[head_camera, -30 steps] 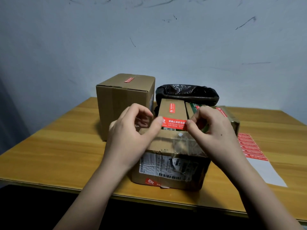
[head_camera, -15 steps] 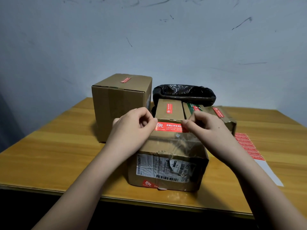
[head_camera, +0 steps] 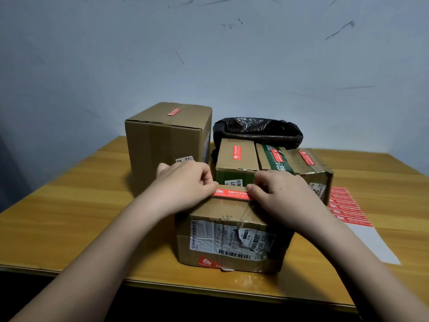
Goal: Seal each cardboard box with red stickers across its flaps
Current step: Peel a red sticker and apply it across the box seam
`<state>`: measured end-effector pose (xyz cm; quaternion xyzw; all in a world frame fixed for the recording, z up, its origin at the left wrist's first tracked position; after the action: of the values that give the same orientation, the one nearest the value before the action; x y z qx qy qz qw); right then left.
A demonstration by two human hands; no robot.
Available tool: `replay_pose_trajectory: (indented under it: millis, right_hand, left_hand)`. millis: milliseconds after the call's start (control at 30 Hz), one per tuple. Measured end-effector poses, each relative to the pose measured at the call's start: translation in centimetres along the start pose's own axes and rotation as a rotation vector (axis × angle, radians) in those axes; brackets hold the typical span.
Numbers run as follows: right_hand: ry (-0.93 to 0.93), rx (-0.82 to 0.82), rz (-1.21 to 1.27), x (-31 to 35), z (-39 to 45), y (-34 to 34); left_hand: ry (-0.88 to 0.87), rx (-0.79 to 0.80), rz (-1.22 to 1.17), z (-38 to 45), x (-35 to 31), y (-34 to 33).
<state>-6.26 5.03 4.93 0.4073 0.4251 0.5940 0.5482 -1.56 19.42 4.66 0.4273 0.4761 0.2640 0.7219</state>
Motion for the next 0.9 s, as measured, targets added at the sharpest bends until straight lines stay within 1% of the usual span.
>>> replay_pose_trajectory:
  millis: [233, 533, 900]
  right_hand:
    - [0.039, -0.051, -0.109, 0.35, 0.02, 0.0]
    - [0.065, -0.043, -0.206, 0.71, -0.19, -0.01]
    - [0.08, -0.039, -0.21, 0.96, -0.19, -0.15]
  left_hand:
    - [-0.057, -0.059, 0.075, 0.01, -0.61, 0.27]
    - [-0.094, -0.059, 0.135, 0.28, -0.72, -0.25]
    - [-0.08, -0.055, 0.153, 0.26, -0.61, -0.59]
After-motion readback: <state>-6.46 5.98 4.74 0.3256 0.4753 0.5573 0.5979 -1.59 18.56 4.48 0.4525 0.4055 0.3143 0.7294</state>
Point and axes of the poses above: each hand's wrist, its own z-axis towards the middle knuckle, its own y-axis out of the back of the hand, x = y × z, the point moved 10 cm from there along z, towards the middle knuckle, and after that the axes turned 9 degrees about -z, right-handed, at the moved point
